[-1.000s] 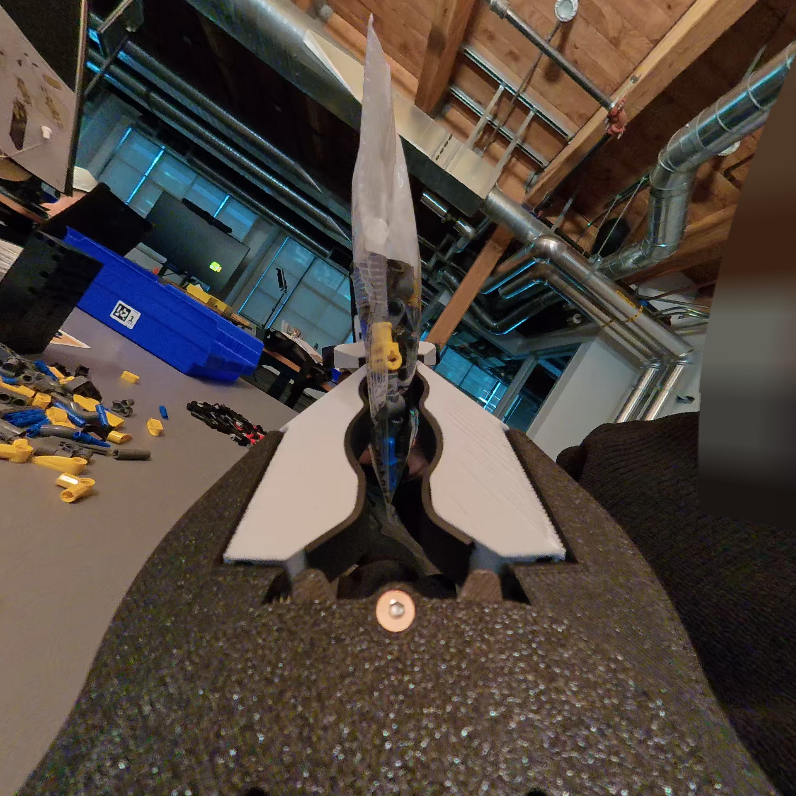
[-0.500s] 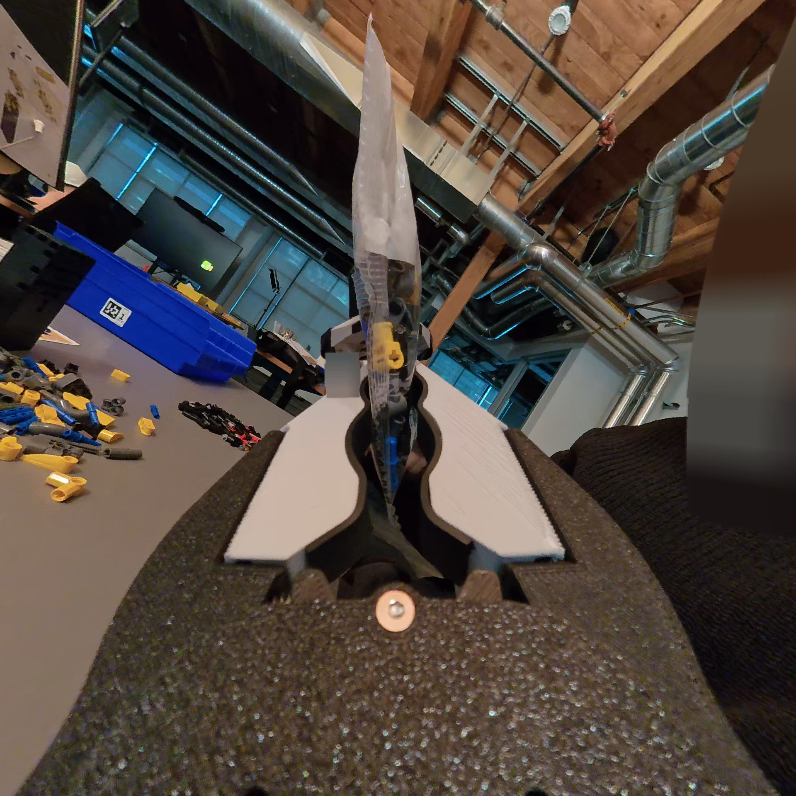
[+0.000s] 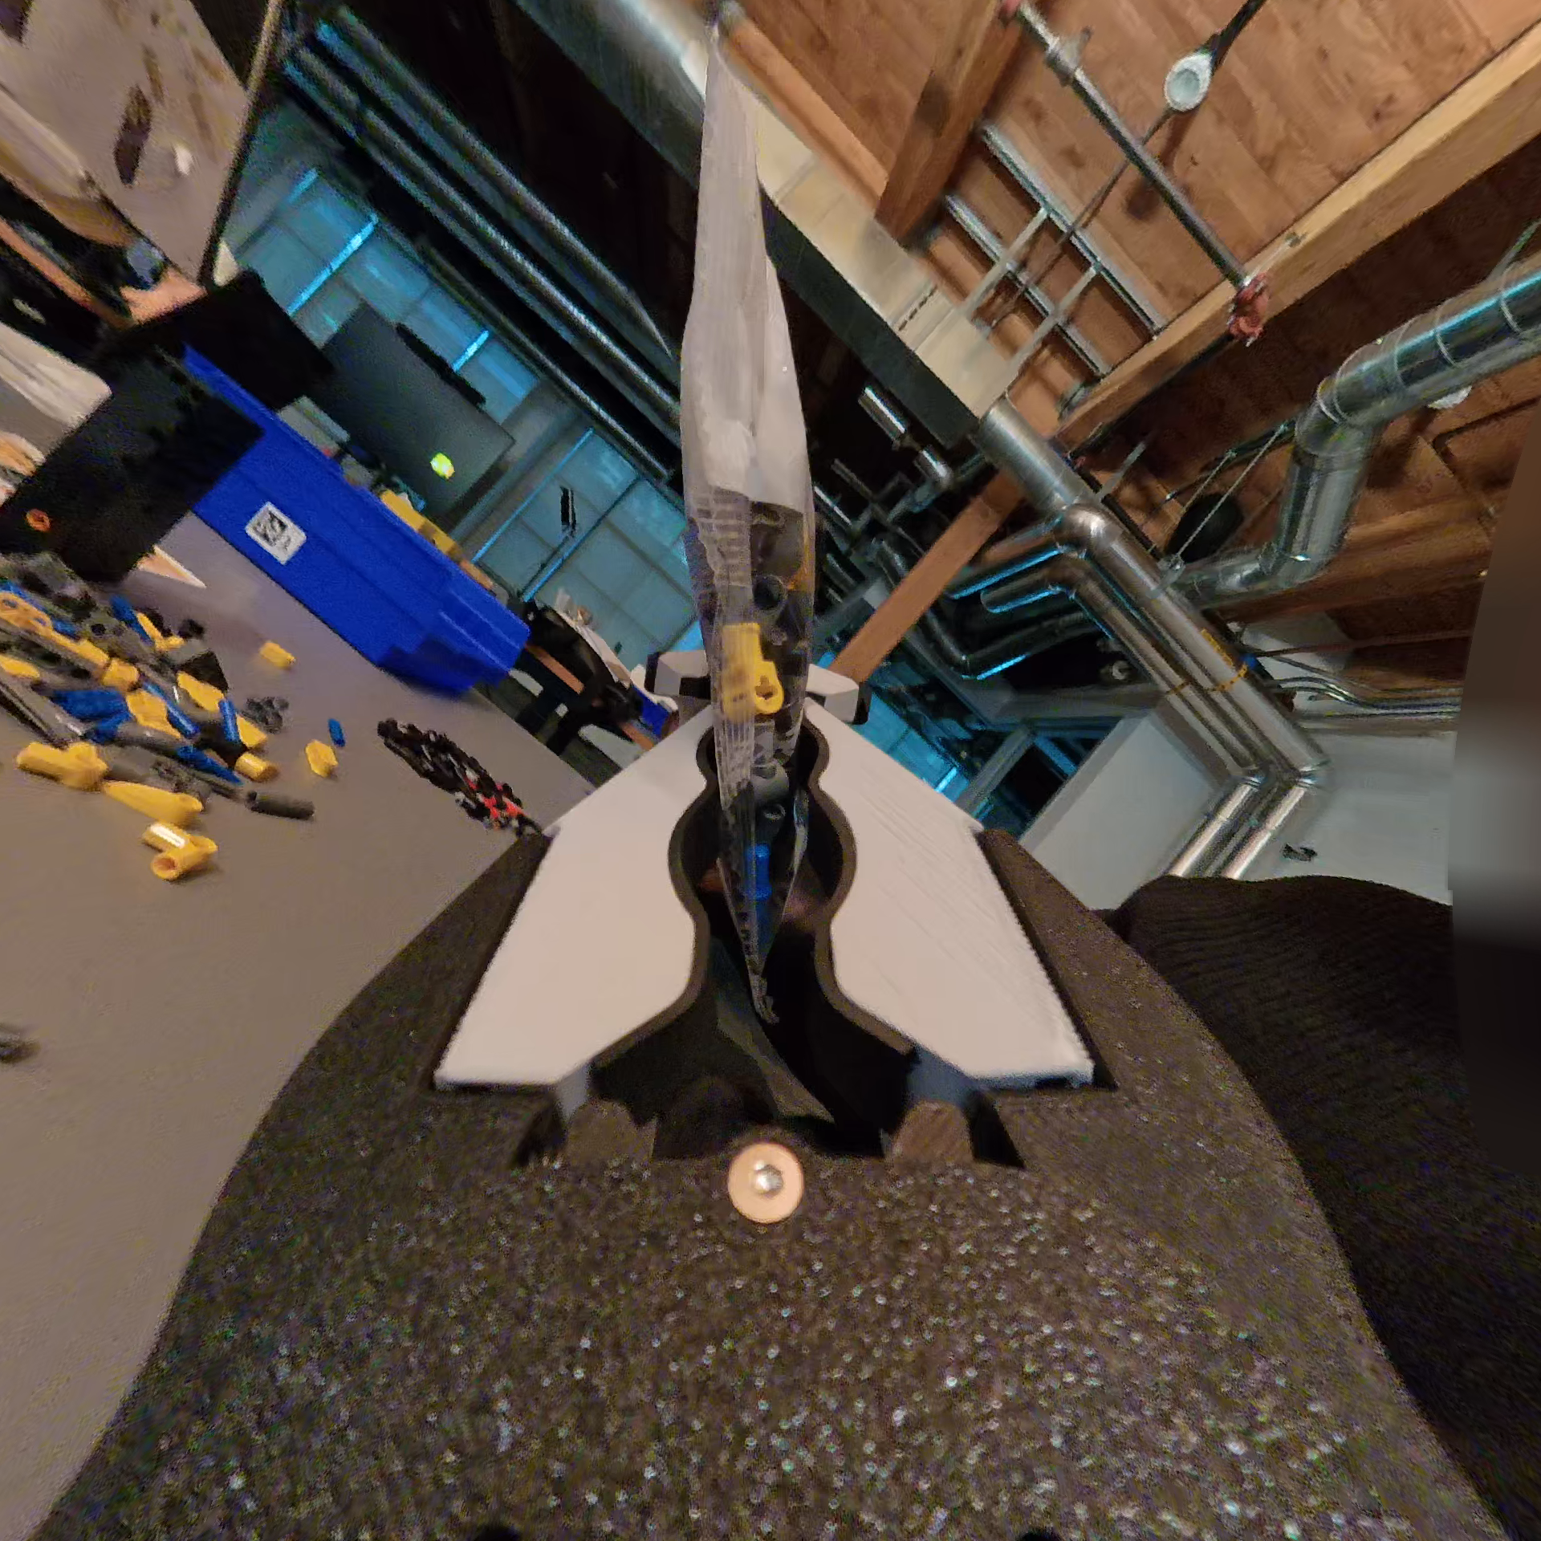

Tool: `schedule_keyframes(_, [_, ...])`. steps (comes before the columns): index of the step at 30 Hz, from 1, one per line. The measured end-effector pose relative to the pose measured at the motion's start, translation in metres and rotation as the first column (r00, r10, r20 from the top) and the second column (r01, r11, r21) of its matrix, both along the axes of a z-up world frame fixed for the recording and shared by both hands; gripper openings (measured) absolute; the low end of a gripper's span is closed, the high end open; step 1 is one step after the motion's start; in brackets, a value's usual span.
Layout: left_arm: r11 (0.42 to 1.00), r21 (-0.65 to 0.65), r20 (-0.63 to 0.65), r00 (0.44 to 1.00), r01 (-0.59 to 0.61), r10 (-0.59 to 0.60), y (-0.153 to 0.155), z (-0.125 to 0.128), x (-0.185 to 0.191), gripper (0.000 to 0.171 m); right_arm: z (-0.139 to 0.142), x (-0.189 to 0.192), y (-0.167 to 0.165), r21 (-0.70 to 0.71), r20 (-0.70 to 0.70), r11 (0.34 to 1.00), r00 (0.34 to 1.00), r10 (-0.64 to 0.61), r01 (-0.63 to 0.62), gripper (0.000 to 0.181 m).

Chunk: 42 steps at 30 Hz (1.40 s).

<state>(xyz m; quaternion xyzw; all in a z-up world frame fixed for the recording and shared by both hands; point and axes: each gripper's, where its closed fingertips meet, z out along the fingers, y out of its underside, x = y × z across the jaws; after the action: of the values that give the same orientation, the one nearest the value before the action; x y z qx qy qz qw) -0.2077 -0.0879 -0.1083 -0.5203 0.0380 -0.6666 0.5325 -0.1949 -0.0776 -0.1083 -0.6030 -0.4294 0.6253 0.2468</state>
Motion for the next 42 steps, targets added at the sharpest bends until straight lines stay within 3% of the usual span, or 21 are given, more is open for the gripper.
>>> schedule_keyframes(4, [0.998, -0.047, 0.000, 0.999, 0.049, -0.049, 0.002, -0.006, 0.004, 0.012, -0.005, -0.002, -0.003, -0.060, -0.001, 0.997, 0.999, 0.037, -0.037, 0.013])
schedule_keyframes(7, [0.999, -0.045, 0.025, 1.000, 0.008, -0.006, 0.005, -0.004, 0.001, 0.025, -0.003, 0.000, 0.006, -0.152, -0.046, 0.988, 0.999, 0.011, -0.018, 0.012])
schedule_keyframes(14, [1.000, -0.018, 0.045, 0.999, 0.007, -0.006, 0.002, -0.002, 0.000, 0.029, 0.001, 0.002, 0.016, -0.323, -0.137, 0.946, 0.990, -0.011, -0.034, 0.012])
schedule_keyframes(27, [0.999, -0.037, 0.000, 1.000, 0.016, -0.016, 0.004, -0.011, 0.003, 0.030, 0.011, 0.009, 0.030, -0.275, -0.164, 0.960, 0.981, -0.100, 0.052, 0.012])
schedule_keyframes(31, [1.000, -0.016, -0.037, 0.999, -0.008, 0.007, 0.004, -0.011, 0.003, 0.012, 0.012, 0.010, 0.026, -0.234, -0.156, 0.971, 0.985, -0.079, 0.041, 0.012])
schedule_keyframes(37, [0.997, 0.029, -0.059, 0.995, -0.078, 0.080, 0.003, -0.006, -0.006, 0.008, 0.014, 0.008, 0.024, -0.187, -0.146, 0.981, 0.986, -0.084, 0.055, 0.037])
schedule_keyframes(42, [0.990, 0.052, -0.010, 0.991, -0.132, 0.132, 0.002, 0.001, -0.024, 0.007, 0.014, 0.009, 0.025, -0.205, -0.146, 0.978, 0.986, -0.074, 0.043, 0.039])
